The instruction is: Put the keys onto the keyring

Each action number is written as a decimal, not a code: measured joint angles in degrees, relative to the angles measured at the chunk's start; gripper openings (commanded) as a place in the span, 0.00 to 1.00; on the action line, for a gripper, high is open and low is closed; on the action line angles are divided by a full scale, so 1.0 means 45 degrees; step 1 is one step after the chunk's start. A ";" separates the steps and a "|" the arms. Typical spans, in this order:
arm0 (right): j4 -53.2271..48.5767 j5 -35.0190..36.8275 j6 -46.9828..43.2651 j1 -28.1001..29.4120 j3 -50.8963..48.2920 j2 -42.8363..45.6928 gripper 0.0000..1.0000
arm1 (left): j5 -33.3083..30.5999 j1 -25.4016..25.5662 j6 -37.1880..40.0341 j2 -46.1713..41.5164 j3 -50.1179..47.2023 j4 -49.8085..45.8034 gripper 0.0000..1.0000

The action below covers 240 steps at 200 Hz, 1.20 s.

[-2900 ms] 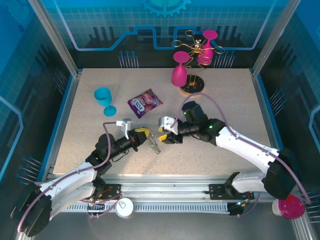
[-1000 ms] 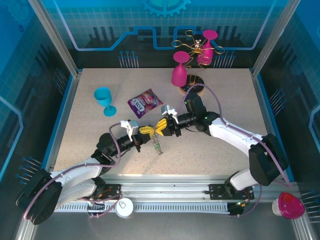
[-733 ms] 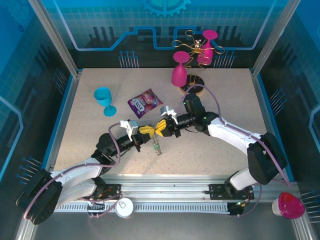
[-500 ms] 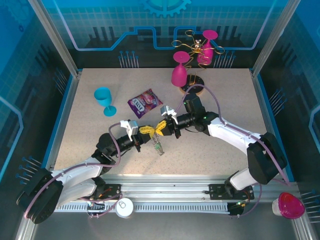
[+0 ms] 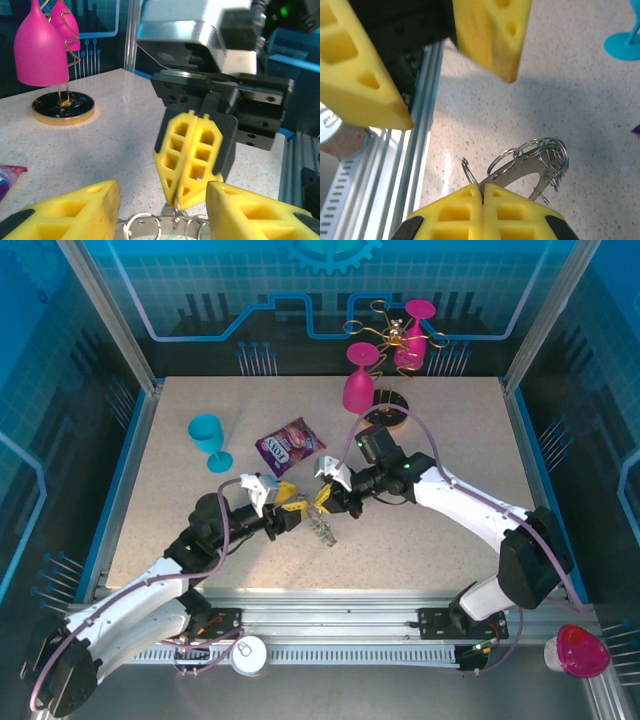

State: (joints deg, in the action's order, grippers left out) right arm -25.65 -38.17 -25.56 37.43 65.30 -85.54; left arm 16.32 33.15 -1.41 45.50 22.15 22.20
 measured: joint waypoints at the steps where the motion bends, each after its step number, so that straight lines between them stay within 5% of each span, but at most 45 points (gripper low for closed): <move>1: -0.0049 0.0049 -0.0029 0.0019 0.0024 0.0000 0.00 | -0.0005 0.0000 0.0019 0.0005 0.0029 -0.0053 0.46; 66: -0.2735 0.2565 -0.1418 0.1035 0.1860 -0.0515 0.00 | 0.0296 0.0000 0.1695 0.0879 0.1020 -0.3468 0.42; 158: -0.3949 0.3774 -0.1574 0.1739 0.3007 -0.1001 0.00 | 0.0976 0.0000 0.2093 0.1248 0.1020 -0.3551 0.39; 211: -0.3954 0.3852 -0.1520 0.1836 0.3138 -0.1001 0.00 | 0.1103 0.0005 0.1977 0.1583 0.1020 -0.2837 0.23; 240: -0.3910 0.3959 -0.1525 0.1841 0.3167 -0.1001 0.00 | 0.1375 0.0005 0.2079 0.1583 0.1020 -0.2803 0.02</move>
State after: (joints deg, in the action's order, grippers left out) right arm -43.24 -20.36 -32.42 45.71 79.55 -90.04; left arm 22.50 33.17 7.94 52.62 26.74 9.58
